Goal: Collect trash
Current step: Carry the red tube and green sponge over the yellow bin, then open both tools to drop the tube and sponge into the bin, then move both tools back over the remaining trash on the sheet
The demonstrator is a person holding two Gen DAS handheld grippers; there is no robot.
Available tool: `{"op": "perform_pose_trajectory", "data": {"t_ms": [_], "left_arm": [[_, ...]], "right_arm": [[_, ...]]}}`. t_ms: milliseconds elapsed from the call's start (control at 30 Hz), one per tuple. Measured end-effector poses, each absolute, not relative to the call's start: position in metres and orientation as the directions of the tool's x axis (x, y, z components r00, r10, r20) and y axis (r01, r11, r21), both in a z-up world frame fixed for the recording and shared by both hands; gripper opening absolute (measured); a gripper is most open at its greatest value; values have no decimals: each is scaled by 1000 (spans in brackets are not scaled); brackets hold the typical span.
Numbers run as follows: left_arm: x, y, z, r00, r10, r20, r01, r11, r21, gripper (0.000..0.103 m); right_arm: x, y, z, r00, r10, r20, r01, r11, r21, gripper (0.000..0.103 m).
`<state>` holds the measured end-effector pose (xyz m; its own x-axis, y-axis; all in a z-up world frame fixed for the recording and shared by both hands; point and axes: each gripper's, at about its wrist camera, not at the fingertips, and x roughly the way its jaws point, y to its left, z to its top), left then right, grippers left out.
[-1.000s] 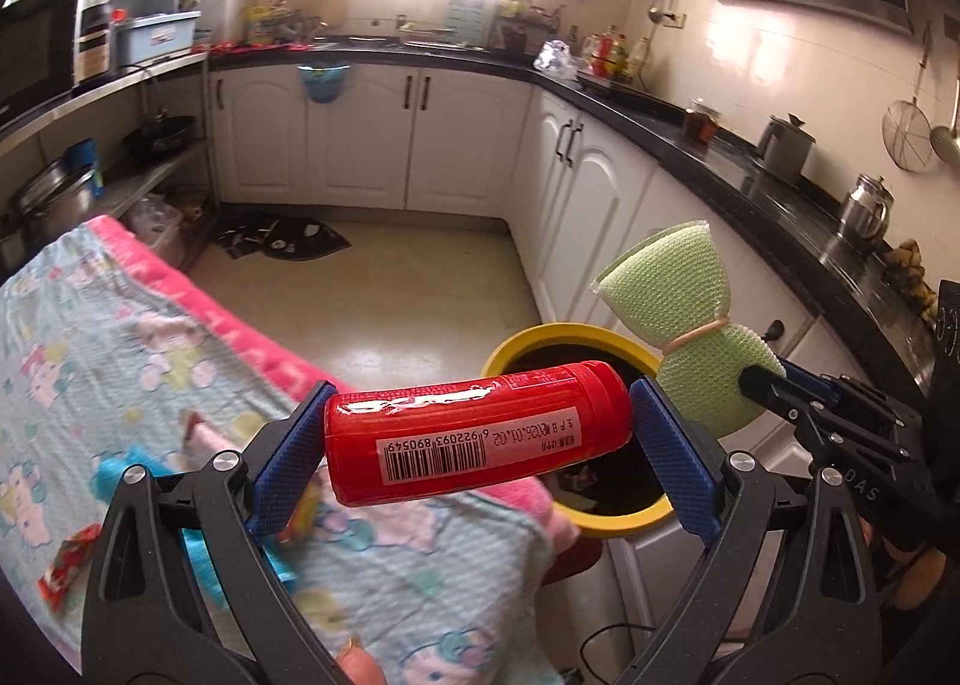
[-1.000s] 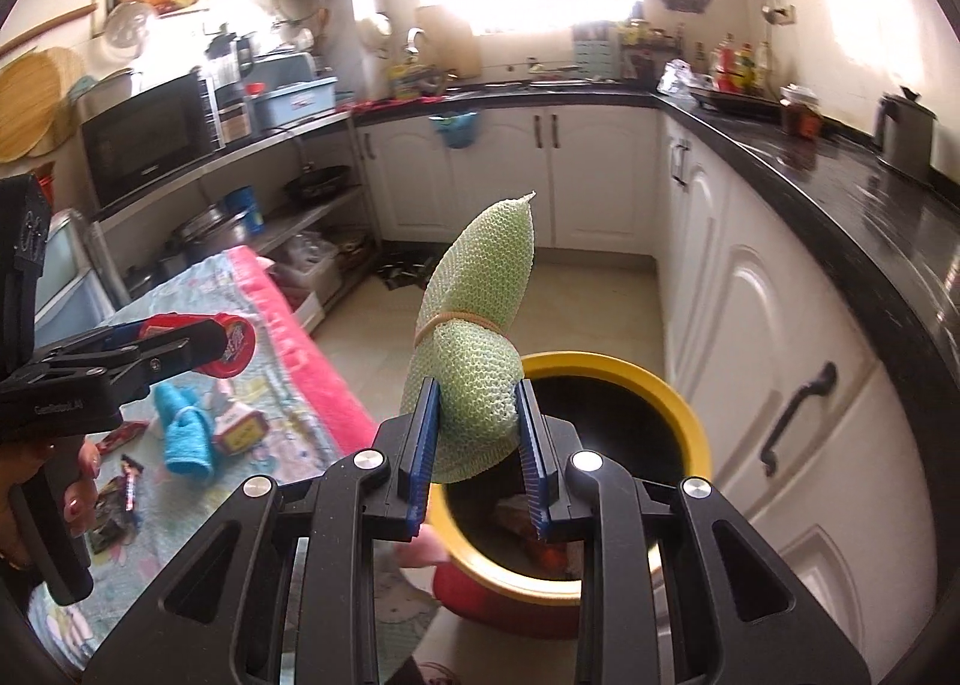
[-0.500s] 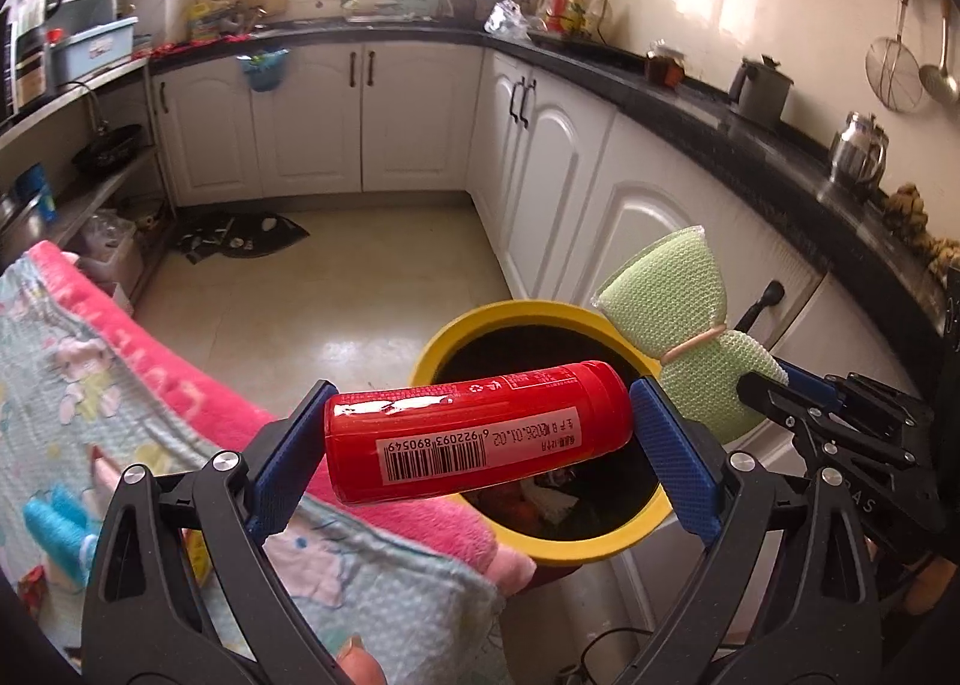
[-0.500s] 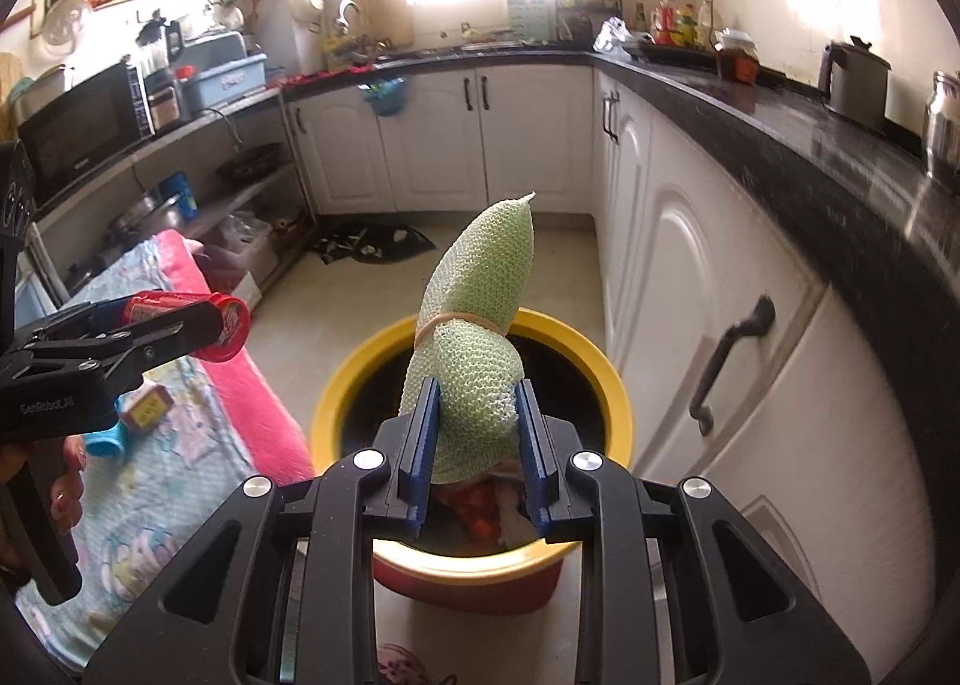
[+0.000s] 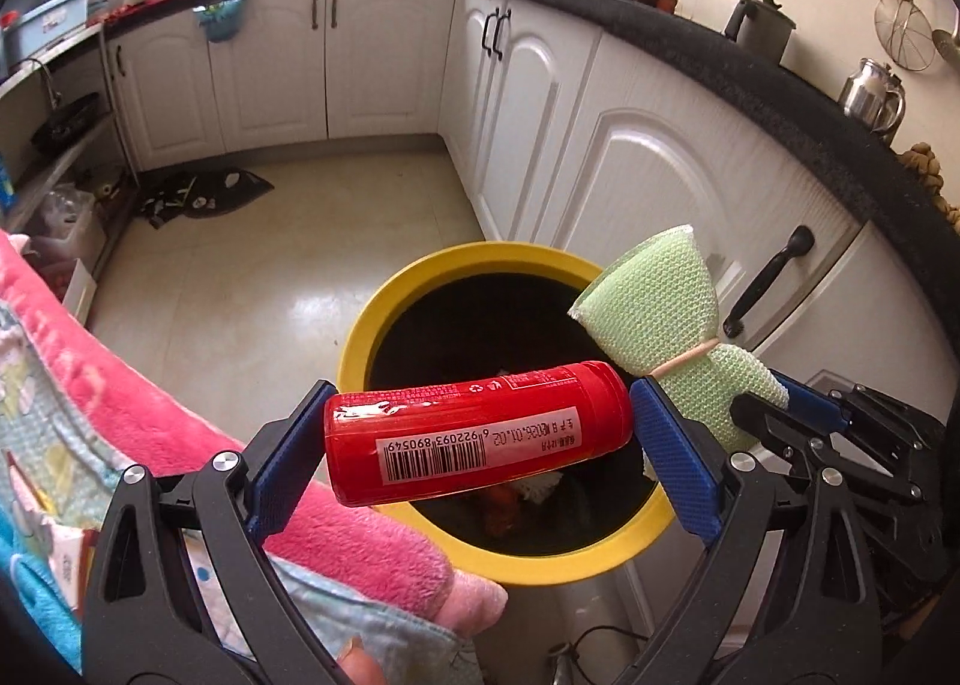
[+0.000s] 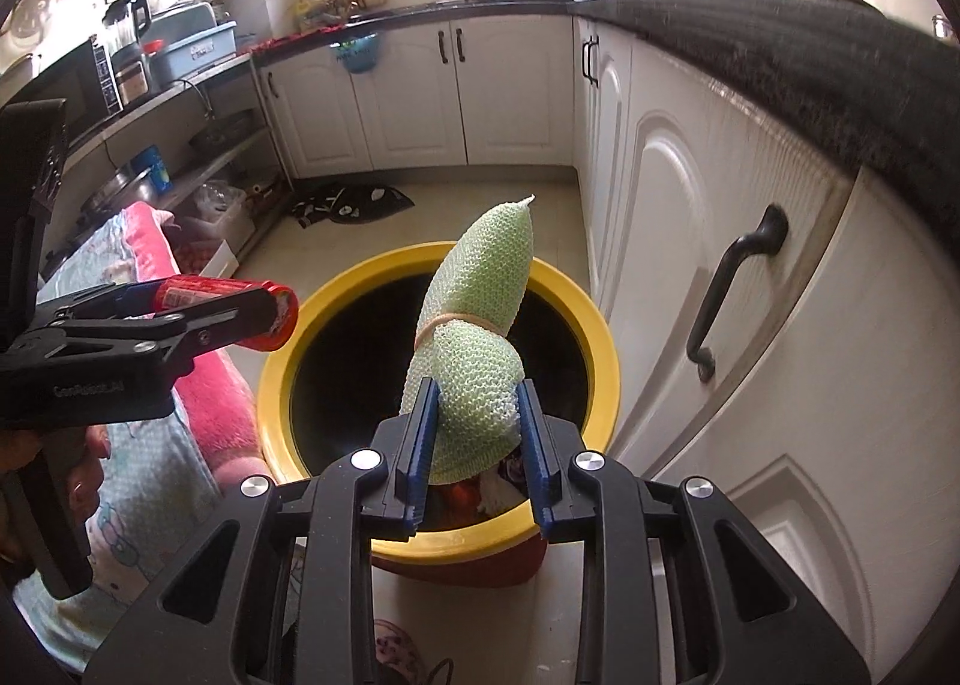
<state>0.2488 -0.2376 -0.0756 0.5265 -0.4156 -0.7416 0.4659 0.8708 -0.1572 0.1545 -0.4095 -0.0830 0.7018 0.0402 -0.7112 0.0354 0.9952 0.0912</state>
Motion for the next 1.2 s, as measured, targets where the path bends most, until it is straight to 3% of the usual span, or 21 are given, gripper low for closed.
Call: {"op": "perform_pose_trajectory", "data": {"t_ms": [500,833,1200], "left_arm": [[254,-229,-92,512,-382,-770,433,888,-153,92],[247,-199,-62,562,-378,-736,378,909,-178,92],[220,-147,-20,654,-357,-667,322,929,-181,92]], "right_arm": [[157,-413,-89,692,4,-722,85,993,86,46],[144,-415,-60,750,-31,-661,120,989,89,65],[127,-397,-26,810,-4,-586,70,993,90,72]]}}
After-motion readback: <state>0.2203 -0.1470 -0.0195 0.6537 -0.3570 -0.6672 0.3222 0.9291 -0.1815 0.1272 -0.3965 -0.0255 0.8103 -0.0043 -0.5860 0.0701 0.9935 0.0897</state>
